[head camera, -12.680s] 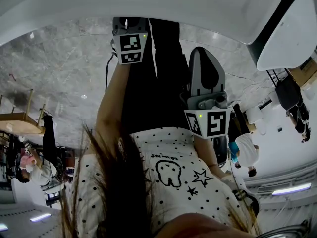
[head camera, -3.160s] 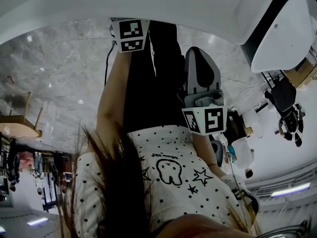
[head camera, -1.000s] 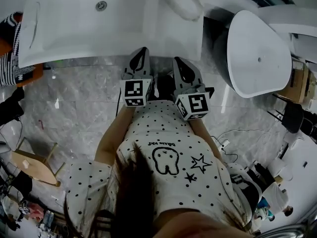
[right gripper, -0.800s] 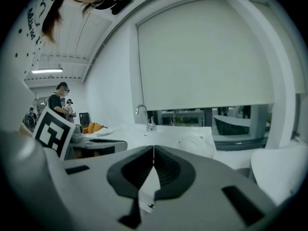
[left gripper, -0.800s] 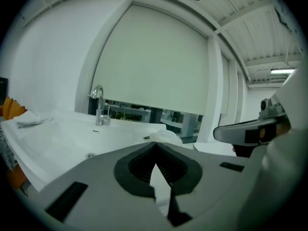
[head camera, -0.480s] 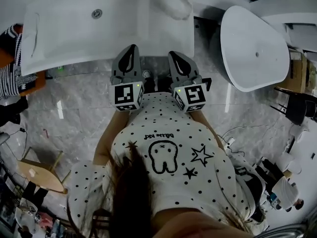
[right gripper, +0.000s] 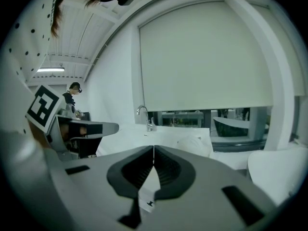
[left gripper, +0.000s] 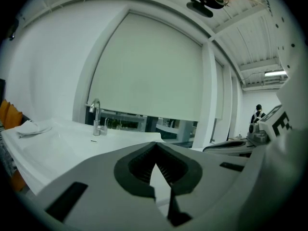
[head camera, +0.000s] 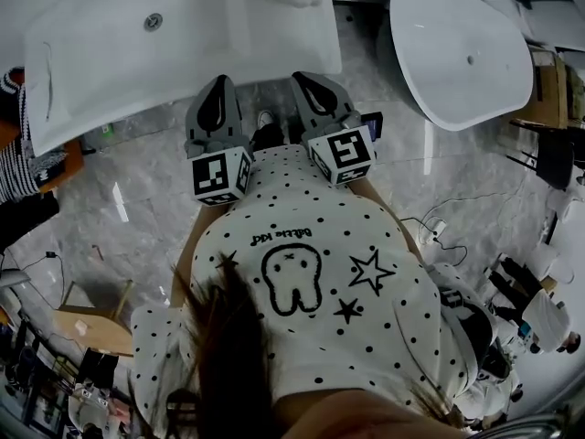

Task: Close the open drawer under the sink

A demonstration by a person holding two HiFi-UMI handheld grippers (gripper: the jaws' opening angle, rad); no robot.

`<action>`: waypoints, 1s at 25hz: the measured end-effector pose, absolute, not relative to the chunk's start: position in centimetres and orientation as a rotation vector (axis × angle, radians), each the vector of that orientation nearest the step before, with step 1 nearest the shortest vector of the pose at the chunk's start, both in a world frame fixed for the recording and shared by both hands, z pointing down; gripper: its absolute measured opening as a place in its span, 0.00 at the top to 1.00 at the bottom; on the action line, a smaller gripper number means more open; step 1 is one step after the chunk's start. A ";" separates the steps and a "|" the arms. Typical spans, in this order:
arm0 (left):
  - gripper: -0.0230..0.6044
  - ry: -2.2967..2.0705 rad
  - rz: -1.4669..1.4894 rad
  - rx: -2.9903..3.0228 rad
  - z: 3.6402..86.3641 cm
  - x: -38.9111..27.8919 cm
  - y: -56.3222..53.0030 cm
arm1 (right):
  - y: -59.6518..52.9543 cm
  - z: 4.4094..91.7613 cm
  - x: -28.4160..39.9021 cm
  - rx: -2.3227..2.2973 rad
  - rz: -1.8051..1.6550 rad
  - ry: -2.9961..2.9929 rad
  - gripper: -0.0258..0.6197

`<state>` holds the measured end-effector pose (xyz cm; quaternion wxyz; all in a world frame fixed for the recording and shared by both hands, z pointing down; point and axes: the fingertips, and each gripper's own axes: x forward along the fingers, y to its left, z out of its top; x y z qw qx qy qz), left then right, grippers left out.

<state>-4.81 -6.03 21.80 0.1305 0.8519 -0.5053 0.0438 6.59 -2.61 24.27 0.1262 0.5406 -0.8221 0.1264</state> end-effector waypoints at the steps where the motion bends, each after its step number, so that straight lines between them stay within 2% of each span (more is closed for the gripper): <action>1: 0.96 -1.461 0.132 2.480 21.8 -4.7 -5.8 | -2.6 24.2 6.7 1.580 0.366 -2.393 0.94; 13: 0.96 -1.428 0.120 2.454 22.3 -3.3 -5.4 | -1.8 24.3 8.5 1.595 0.367 -2.387 0.94; 25: 0.96 -1.458 0.098 2.438 20.7 1.8 -3.3 | -0.3 22.4 13.1 1.512 0.306 -2.420 0.94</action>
